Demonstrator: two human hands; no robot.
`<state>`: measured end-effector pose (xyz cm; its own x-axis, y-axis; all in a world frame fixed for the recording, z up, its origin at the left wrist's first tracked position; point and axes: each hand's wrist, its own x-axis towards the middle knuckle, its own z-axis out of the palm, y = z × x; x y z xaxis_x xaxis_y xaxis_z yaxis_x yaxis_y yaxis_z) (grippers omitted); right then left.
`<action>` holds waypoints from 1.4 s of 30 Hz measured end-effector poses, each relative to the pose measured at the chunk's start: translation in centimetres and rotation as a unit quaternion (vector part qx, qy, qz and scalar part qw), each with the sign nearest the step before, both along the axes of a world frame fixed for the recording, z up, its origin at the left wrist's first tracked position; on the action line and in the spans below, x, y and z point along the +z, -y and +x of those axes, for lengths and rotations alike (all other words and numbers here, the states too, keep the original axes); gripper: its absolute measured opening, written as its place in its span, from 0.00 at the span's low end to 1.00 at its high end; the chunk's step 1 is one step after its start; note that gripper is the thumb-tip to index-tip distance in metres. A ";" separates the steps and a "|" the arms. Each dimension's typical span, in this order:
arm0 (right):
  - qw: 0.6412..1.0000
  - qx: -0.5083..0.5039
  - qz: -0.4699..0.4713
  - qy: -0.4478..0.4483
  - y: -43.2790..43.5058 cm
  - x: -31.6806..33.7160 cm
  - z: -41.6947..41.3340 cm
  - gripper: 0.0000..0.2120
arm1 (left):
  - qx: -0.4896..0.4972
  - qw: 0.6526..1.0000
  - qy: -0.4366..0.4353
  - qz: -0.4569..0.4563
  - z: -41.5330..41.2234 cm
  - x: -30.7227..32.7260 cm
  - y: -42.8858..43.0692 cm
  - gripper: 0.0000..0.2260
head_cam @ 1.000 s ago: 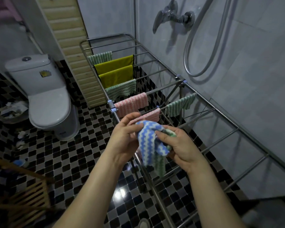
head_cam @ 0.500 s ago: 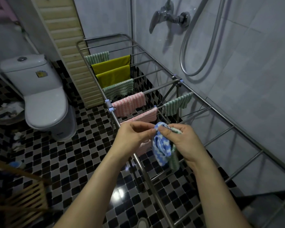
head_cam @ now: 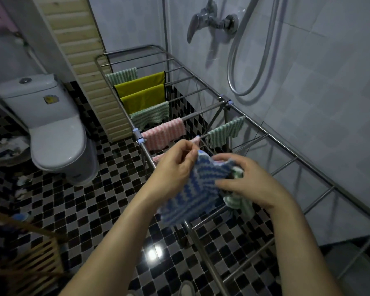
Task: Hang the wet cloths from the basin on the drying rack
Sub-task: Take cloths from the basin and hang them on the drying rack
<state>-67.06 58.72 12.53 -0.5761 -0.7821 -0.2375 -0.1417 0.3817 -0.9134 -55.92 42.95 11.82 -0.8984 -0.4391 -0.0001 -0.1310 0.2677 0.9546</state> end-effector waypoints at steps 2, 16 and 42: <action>0.992 0.023 -0.086 0.094 -0.2 0.4 -0.1 0.23 | -0.036 0.999 -0.004 -0.029 -0.2 0.5 -0.2 0.06; 0.988 -0.022 0.041 -0.147 -0.4 2.2 -1.6 0.04 | -0.061 0.979 0.077 -0.178 0.3 1.2 -0.3 0.10; 0.915 -0.053 0.208 -0.342 -0.4 -0.5 -5.0 0.10 | -0.027 0.940 0.093 -0.326 -0.4 0.0 0.7 0.09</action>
<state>-72.06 59.15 12.00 -0.7685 -0.6371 -0.0584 -0.5677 0.7212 -0.3970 -56.35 42.21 11.85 -0.9306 -0.3540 0.0935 -0.2492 0.7996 0.5463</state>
